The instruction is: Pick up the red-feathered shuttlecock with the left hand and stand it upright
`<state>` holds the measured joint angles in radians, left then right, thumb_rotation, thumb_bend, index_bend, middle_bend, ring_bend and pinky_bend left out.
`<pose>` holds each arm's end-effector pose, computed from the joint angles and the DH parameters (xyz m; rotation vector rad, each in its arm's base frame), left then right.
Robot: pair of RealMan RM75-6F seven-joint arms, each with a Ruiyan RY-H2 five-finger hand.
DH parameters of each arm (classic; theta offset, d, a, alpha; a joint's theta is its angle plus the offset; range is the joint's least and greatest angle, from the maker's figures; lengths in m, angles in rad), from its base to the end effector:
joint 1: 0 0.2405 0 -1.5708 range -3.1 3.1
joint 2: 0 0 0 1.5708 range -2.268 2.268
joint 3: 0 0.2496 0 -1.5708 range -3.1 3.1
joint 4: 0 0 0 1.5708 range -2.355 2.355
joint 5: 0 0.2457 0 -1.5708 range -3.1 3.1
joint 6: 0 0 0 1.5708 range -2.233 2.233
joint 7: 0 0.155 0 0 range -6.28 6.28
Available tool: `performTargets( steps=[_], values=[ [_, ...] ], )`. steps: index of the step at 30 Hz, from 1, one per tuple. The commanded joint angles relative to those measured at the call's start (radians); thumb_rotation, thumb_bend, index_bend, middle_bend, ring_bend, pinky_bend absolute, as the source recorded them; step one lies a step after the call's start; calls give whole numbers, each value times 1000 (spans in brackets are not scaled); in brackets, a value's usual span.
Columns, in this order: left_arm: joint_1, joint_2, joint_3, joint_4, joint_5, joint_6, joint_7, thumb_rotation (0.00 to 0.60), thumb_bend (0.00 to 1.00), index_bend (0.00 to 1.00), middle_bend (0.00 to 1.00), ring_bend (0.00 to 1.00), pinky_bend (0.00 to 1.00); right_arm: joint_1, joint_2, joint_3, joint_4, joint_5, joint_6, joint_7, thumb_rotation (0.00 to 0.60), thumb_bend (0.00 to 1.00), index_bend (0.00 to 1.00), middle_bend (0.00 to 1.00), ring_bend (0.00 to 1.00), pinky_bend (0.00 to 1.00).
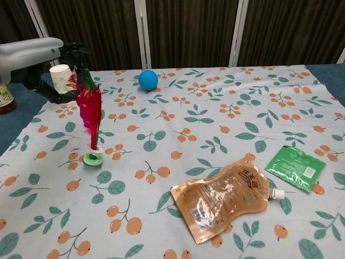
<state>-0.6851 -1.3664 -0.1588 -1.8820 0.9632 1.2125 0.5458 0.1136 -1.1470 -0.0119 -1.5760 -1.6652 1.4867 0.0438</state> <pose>-0.1191 0.3128 0.0063 -1.7121 -0.9696 -0.9397 -0.3010 -0.1860 0.0992 1.5667 -0.8916 0.9967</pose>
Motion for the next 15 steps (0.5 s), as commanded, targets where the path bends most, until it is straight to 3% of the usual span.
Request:
performTargets(
  steps=[1, 11, 15],
  values=[
    [3, -22, 6, 21, 13, 2, -12, 600, 501, 627, 14, 0, 0, 0, 0, 0, 0, 0, 0, 0, 600, 44, 85, 0, 0, 0],
    [13, -78, 4, 65, 42, 13, -53, 600, 503, 621, 14, 0, 0, 1, -1, 0, 2, 1, 0, 0, 600, 44, 85, 0, 0, 0],
    [23, -76, 12, 61, 58, 16, -63, 600, 500, 573, 12, 0, 0, 1, -1, 0, 3, 0, 0, 0, 600, 46, 85, 0, 0, 0]
  ],
)
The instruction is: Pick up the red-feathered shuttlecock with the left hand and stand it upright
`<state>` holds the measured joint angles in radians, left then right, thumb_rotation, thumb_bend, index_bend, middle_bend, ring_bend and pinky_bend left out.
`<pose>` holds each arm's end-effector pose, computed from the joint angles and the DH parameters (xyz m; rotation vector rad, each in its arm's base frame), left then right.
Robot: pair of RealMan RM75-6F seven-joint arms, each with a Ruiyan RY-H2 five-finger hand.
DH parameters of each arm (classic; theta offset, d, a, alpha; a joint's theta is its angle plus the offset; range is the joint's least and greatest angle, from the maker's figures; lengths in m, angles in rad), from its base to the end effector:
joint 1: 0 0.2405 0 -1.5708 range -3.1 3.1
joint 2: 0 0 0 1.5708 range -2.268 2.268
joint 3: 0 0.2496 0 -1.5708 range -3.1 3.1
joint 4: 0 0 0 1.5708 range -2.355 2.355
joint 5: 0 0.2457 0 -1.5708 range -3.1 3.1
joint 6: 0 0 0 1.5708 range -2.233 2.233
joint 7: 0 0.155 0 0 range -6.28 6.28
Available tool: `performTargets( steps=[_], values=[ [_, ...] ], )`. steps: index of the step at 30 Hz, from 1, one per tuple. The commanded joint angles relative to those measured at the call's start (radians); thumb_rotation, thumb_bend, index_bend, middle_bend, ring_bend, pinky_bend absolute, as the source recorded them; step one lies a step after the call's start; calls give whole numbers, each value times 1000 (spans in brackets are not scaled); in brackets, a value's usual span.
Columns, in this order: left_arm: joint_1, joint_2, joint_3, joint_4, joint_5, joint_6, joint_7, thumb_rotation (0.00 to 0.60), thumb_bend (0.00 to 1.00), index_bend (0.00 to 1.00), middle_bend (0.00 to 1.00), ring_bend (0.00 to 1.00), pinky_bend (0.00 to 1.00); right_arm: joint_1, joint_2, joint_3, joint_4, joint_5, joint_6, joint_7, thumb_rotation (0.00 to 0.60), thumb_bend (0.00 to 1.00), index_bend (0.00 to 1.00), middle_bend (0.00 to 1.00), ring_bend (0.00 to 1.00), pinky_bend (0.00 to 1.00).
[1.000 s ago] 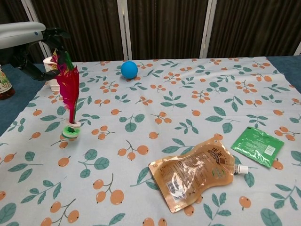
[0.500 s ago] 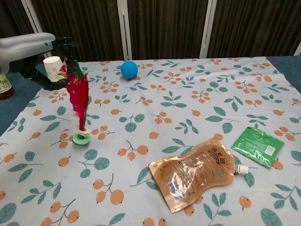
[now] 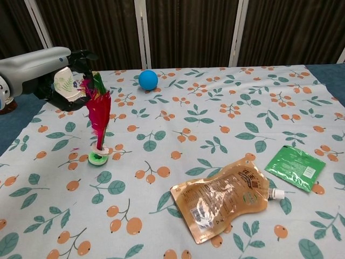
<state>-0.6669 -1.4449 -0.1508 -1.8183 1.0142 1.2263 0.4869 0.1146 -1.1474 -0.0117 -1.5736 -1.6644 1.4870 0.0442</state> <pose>-0.1197 0.3090 -0.0114 -1.6943 -1.0106 -0.9999 -0.3014 -0.1864 0.0994 1.5668 -0.8897 0.9961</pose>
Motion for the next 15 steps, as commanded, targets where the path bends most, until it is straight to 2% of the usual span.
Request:
performTargets(
  steps=[1, 15],
  values=[
    [8, 6, 6, -6, 11, 3, -7, 600, 500, 556, 10, 0, 0, 0, 0, 0, 0, 0, 0, 0, 600, 45, 85, 0, 0, 0],
    [87, 113, 62, -118, 88, 37, -66, 600, 414, 350, 0, 0, 0, 0, -2, -1, -2, 1, 0, -7, 600, 45, 85, 0, 0, 0]
  ],
)
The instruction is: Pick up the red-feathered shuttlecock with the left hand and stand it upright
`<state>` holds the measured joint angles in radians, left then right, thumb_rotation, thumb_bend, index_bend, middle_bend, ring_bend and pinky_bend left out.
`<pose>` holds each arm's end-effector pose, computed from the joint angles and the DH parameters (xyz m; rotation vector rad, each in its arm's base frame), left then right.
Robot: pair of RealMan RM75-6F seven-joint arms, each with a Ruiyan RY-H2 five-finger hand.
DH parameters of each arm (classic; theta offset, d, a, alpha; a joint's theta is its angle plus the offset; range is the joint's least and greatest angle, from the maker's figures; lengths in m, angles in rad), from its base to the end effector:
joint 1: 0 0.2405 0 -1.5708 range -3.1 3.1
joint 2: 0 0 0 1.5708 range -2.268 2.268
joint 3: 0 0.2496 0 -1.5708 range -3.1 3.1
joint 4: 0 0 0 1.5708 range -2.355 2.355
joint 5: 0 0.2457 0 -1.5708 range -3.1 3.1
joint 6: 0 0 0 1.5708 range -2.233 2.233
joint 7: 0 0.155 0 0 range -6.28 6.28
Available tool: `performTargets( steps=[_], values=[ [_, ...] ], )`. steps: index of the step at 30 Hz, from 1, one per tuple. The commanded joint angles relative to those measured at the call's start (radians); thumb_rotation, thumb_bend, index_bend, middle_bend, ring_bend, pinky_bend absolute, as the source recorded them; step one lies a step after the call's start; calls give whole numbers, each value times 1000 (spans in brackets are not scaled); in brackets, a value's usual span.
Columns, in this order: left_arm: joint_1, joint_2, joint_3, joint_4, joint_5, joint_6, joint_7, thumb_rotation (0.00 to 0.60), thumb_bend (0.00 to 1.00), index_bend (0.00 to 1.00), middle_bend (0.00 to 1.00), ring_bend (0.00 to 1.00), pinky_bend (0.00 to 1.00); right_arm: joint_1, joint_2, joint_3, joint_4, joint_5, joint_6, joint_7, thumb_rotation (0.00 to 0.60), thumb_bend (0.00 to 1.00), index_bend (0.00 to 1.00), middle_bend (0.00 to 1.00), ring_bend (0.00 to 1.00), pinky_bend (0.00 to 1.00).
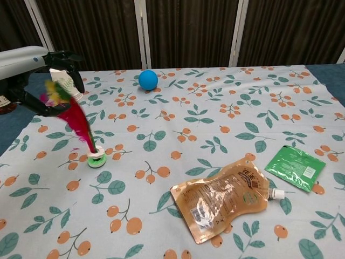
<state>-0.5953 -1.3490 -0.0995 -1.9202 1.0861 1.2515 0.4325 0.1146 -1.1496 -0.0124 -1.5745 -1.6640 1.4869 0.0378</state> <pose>-0.1349 0.2838 0.0088 -1.6893 -1.0524 -1.0074 -0.3010 -0.1862 0.0985 1.5680 -0.8873 0.9933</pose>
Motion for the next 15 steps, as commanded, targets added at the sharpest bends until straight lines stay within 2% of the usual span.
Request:
performTargets(
  steps=[1, 6, 9, 15],
  values=[
    [21, 23, 13, -23, 22, 16, -16, 600, 413, 339, 0, 0, 0, 0, 0, 0, -1, 1, 0, -2, 600, 45, 85, 0, 0, 0],
    [63, 69, 26, -78, 69, 56, -54, 600, 404, 292, 0, 0, 0, -1, 0, 1, 0, 2, 2, -5, 600, 45, 85, 0, 0, 0],
    [94, 108, 45, -105, 136, 97, -66, 600, 366, 253, 0, 0, 0, -1, -1, 1, 0, 1, 3, -7, 600, 45, 85, 0, 0, 0],
    [194, 181, 127, -89, 320, 234, -33, 600, 268, 165, 0, 0, 0, -2, -1, 1, 2, -1, 5, -10, 600, 45, 85, 0, 0, 0]
  ],
)
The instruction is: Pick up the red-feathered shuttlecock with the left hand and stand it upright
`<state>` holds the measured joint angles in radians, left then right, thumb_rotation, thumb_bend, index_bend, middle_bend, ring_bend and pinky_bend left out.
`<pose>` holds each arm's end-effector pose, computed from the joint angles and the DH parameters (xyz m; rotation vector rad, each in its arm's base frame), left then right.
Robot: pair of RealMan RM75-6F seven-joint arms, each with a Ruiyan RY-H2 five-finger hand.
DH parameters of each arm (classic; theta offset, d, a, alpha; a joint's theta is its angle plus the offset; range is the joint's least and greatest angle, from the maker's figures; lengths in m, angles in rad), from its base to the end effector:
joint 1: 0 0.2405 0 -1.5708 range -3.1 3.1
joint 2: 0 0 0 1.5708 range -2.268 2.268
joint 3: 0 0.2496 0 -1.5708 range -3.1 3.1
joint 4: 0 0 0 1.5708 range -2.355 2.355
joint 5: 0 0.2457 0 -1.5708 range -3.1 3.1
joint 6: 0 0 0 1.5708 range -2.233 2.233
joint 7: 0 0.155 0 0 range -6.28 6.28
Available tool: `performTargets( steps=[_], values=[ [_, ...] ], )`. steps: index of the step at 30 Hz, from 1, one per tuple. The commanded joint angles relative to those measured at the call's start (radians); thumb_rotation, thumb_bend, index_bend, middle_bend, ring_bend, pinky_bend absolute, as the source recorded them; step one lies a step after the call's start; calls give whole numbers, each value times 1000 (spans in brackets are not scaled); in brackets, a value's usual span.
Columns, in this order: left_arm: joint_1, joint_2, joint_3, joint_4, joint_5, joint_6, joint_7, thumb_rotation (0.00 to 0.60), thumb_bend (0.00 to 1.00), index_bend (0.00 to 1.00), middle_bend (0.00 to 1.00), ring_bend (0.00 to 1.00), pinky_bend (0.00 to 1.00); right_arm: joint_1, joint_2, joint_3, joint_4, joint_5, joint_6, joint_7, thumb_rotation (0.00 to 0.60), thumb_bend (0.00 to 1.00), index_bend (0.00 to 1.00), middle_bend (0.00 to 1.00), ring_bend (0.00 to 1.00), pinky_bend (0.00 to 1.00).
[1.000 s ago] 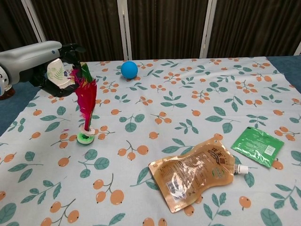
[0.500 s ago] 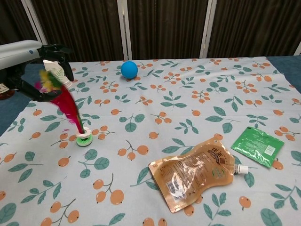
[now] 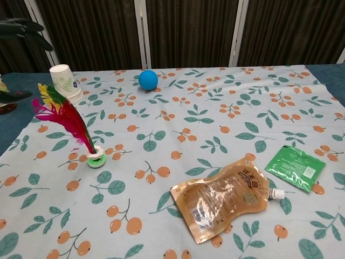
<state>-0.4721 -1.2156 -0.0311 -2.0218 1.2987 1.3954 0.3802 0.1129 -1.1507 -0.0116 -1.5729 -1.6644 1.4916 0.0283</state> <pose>-0.1495 0.2505 0.0563 -1.6197 -0.9515 -1.0896 -0.3011 -0.1859 0.0991 1.5671 -0.8758 0.9891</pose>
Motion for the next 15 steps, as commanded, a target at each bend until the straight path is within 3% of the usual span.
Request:
performTargets(
  steps=[1, 7, 15],
  values=[
    [96, 56, 80, 36, 146, 121, 31, 600, 246, 146, 0, 0, 0, 0, 0, 0, 1, 0, 0, -2, 600, 44, 84, 0, 0, 0],
    [212, 52, 159, 177, 261, 242, 43, 600, 150, 24, 0, 0, 0, -1, -3, -1, 2, -5, 4, -13, 600, 44, 74, 0, 0, 0],
    [308, 48, 186, 288, 273, 307, 1, 600, 95, 0, 0, 0, 0, 1, -5, -5, 9, -17, 4, -29, 600, 31, 0, 0, 0, 0]
  ],
)
